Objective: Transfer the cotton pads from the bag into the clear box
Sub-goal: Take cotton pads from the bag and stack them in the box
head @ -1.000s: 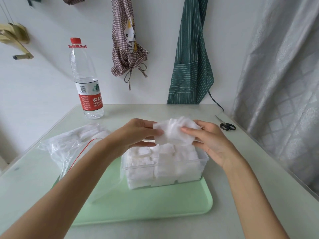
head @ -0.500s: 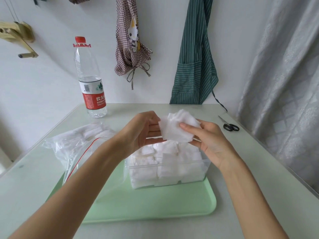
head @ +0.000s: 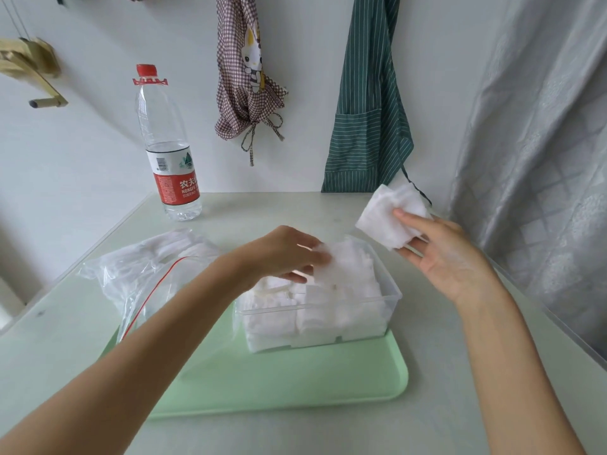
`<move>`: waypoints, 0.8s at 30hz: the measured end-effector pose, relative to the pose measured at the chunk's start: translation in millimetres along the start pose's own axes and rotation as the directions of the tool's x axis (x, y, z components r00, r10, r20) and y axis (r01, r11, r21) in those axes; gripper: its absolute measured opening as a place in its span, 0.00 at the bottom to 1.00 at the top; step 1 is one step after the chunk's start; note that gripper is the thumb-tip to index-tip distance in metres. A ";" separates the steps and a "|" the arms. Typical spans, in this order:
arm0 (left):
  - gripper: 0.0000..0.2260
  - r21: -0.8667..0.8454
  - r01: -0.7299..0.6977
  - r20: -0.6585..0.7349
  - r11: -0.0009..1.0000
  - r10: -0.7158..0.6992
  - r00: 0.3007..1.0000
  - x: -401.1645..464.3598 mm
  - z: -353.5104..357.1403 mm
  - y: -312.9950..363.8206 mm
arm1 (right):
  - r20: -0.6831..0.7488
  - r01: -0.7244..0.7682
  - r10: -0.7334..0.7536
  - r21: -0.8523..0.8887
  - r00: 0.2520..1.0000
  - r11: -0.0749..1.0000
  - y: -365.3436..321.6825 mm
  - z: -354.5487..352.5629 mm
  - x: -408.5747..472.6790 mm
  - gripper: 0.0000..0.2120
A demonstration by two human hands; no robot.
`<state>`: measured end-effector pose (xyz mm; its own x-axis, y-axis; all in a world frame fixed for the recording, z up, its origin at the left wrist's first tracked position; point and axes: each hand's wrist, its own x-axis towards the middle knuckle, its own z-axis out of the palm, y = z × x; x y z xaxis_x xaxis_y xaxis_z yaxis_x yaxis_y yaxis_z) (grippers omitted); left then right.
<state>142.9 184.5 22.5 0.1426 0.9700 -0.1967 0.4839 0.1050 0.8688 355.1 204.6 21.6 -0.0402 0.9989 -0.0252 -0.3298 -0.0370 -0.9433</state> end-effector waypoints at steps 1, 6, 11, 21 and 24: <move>0.08 0.072 0.020 0.020 0.997 -0.021 1.000 3.6 4.4 0.3 | 0.007 -0.002 0.002 -0.007 1.000 1.000 -0.3 -1.7 -0.1 0.05; 0.11 0.468 0.057 0.087 0.882 -0.110 0.990 10.8 14.9 -11.0 | 0.074 -0.008 0.013 -0.074 0.997 0.997 3.8 -2.4 0.8 0.04; 0.10 0.783 0.049 -0.101 0.620 0.049 0.994 6.8 12.8 -11.1 | 0.091 0.010 0.004 -0.153 0.996 0.988 8.0 -0.5 2.1 0.04; 0.11 0.831 -0.286 0.138 0.477 0.321 0.937 -1.3 0.8 0.9 | 0.112 -0.025 0.046 -0.186 0.993 0.982 10.5 1.1 1.3 0.04; 0.07 0.871 -0.317 0.210 0.375 0.300 0.930 -0.5 3.7 -3.5 | 0.111 -0.038 0.058 -0.180 0.992 0.983 10.6 2.5 1.5 0.04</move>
<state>144.4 182.9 17.9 0.4591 0.8882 -0.0175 0.8882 -0.4593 -0.0075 349.2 205.6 12.4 -0.1640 0.9855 -0.0431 -0.1534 -0.0687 -0.9858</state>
